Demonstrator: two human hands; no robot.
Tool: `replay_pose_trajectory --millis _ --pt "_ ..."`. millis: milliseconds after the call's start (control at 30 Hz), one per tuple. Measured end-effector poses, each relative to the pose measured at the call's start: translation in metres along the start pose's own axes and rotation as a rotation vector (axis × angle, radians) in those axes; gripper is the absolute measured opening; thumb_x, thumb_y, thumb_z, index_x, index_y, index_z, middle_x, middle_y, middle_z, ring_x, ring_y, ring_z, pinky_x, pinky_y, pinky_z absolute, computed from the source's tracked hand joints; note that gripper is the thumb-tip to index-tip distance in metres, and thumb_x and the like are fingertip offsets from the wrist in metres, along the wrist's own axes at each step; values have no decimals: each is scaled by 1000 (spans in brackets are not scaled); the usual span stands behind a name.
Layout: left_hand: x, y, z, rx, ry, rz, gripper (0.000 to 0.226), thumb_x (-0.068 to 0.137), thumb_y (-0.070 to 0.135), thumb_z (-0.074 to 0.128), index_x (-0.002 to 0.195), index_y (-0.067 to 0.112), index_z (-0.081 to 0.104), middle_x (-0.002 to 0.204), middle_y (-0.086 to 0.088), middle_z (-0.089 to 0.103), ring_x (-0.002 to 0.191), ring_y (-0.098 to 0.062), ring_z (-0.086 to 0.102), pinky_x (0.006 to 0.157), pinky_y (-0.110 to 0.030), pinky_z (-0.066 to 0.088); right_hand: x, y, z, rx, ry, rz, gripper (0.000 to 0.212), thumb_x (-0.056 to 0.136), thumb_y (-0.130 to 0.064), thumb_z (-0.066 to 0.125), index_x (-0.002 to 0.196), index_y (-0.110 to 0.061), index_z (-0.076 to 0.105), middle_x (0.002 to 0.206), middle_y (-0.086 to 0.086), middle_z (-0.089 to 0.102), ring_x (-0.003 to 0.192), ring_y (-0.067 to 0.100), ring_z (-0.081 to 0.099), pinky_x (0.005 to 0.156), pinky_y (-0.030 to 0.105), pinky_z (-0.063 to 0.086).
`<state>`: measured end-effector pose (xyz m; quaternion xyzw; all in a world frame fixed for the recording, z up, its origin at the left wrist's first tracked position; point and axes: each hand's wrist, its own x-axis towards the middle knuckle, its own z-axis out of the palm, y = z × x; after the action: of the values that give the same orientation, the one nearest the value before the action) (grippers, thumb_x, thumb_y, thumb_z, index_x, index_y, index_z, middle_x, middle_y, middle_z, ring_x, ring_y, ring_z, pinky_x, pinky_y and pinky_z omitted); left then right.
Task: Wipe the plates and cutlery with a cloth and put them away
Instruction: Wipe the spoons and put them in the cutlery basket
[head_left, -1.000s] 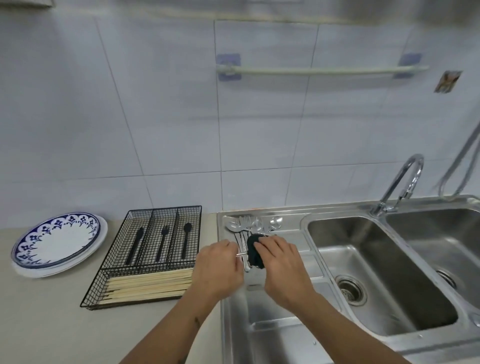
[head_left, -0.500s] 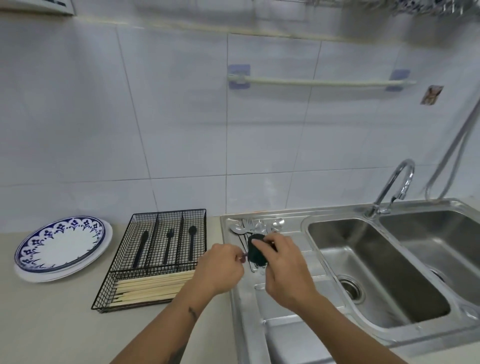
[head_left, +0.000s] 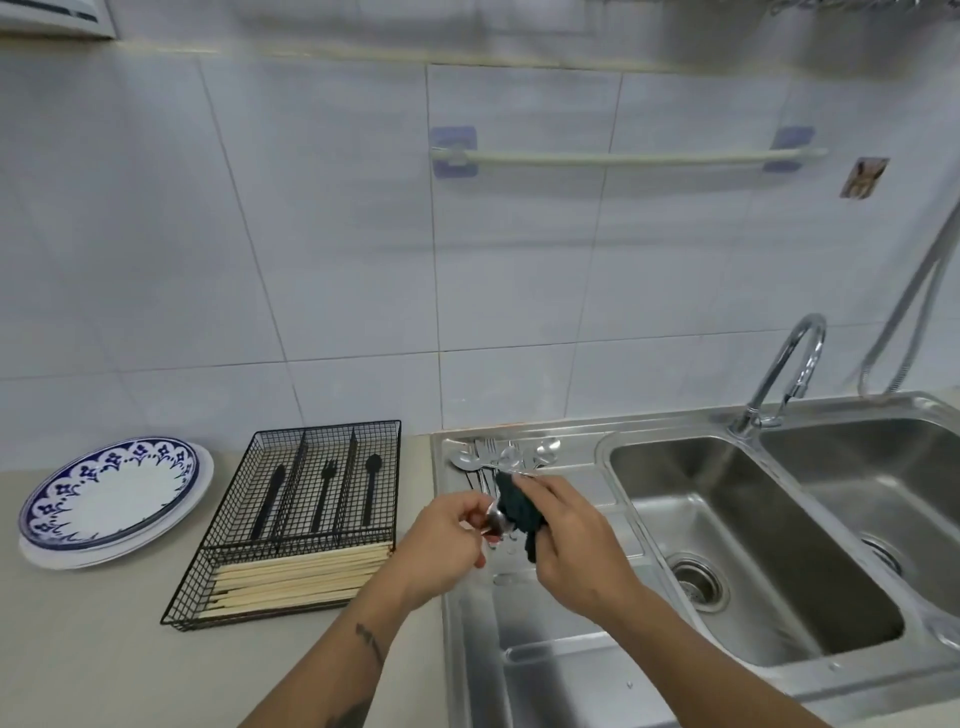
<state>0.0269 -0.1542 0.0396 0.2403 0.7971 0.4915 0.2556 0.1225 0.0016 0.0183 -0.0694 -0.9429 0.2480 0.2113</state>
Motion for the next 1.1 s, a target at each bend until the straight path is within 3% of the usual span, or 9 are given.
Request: replay_pose_trajectory --millis 67,167,333,467,567,667,867,1000,1100 --pt "4 9 13 -61 57 5 16 94 9 60 81 16 68 76 -2 65 60 -9 56 57 -20 44 1 4 -3 43 4 6 64 85 -4 49 143 -30 44 129 -11 50 110 9 51 92 26 48" --pt "9 18 37 -164 170 -38 19 93 23 67 81 9 69 76 -4 68 68 -11 60 65 -24 47 7 25 -17 94 75 160 61 86 0 50 139 -29 49 117 -10 52 100 8 50 85 19 43" --pt "25 39 72 -362 429 -124 10 92 11 65 87 13 74 90 -15 74 81 -22 66 74 -31 50 15 58 -48 136 100 192 56 84 1 50 135 -24 53 118 -9 52 105 11 50 91 24 44" --pt "38 55 95 -519 533 -180 5 91 5 66 88 9 67 81 -15 66 71 -18 58 67 -31 49 13 67 -57 211 125 160 59 81 4 49 132 -24 55 116 -8 49 103 12 50 93 25 45" --pt "43 69 109 -712 566 -220 7 89 -1 66 87 6 64 82 -16 72 75 -24 66 76 -36 58 5 69 -50 215 115 89 62 78 5 51 133 -24 52 122 -10 47 109 12 48 100 28 42" --pt "44 86 117 -952 589 -296 5 91 -2 60 91 0 65 68 -11 73 80 -28 70 84 -38 56 -3 85 -43 77 84 -32 71 71 5 57 138 -17 50 132 -1 50 119 21 48 106 39 39" --pt "31 81 113 -1158 665 -367 8 93 -5 54 96 -5 61 80 -20 66 77 -31 70 67 -31 57 -7 104 -49 -190 46 -12 77 61 0 66 134 -21 52 125 -1 55 121 23 51 116 52 17" --pt "28 73 102 -1196 588 -351 12 92 -5 53 101 -5 61 87 -21 63 73 -29 69 57 -28 60 -3 76 -42 -223 81 -143 66 63 -8 70 126 -23 55 115 -4 57 110 20 52 109 49 30" --pt "24 61 81 -1073 495 -230 22 93 -6 54 114 -2 58 95 -20 66 81 -31 72 67 -32 61 5 70 -41 -172 34 -86 59 68 -12 77 121 -26 57 110 -7 57 99 18 52 95 37 43"
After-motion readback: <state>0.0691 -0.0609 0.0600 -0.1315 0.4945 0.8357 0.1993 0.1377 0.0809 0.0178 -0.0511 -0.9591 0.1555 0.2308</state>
